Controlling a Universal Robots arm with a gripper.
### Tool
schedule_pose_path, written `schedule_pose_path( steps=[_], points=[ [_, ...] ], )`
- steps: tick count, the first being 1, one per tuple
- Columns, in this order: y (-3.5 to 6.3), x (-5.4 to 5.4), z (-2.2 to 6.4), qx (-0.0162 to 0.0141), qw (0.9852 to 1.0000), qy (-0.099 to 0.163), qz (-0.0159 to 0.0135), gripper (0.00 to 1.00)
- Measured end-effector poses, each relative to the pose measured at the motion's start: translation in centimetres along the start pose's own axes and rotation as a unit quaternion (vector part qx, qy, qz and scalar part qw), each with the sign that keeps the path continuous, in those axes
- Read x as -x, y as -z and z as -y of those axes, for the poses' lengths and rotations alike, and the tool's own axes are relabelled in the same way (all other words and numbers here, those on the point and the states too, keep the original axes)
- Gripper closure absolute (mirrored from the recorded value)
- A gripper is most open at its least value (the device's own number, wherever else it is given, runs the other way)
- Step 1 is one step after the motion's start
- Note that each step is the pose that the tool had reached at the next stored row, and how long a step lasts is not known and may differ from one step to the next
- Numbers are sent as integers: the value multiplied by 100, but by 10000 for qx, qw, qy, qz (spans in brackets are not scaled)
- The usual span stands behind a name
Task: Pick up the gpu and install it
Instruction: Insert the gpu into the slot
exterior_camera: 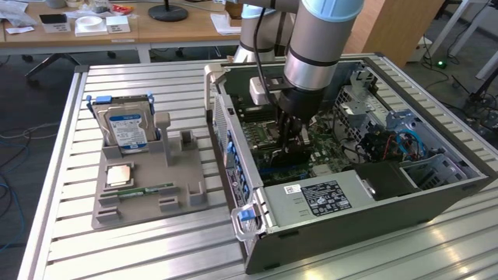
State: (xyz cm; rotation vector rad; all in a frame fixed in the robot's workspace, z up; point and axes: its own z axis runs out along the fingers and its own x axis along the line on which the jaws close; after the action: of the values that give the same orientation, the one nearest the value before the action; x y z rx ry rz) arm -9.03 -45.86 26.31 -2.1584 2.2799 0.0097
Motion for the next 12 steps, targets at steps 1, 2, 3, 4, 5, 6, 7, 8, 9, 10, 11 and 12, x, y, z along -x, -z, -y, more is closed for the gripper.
schedule_pose_path(
  steps=[1,2,3,4,5,6,7,8,9,10,11,12],
  points=[
    [1,0,0,1,10000,0,-1,67],
    [1,0,0,1,10000,0,-1,67],
    [1,0,0,1,10000,0,-1,67],
    [1,0,0,1,10000,0,-1,67],
    [1,0,0,1,10000,0,-1,67],
    [1,0,0,1,10000,0,-1,67],
    [1,0,0,1,10000,0,-1,67],
    [1,0,0,1,10000,0,-1,67],
    [1,0,0,1,10000,0,-1,67],
    [1,0,0,1,10000,0,-1,67],
    [1,0,0,1,10000,0,-1,65],
    [1,0,0,1,10000,0,-1,65]
  ],
)
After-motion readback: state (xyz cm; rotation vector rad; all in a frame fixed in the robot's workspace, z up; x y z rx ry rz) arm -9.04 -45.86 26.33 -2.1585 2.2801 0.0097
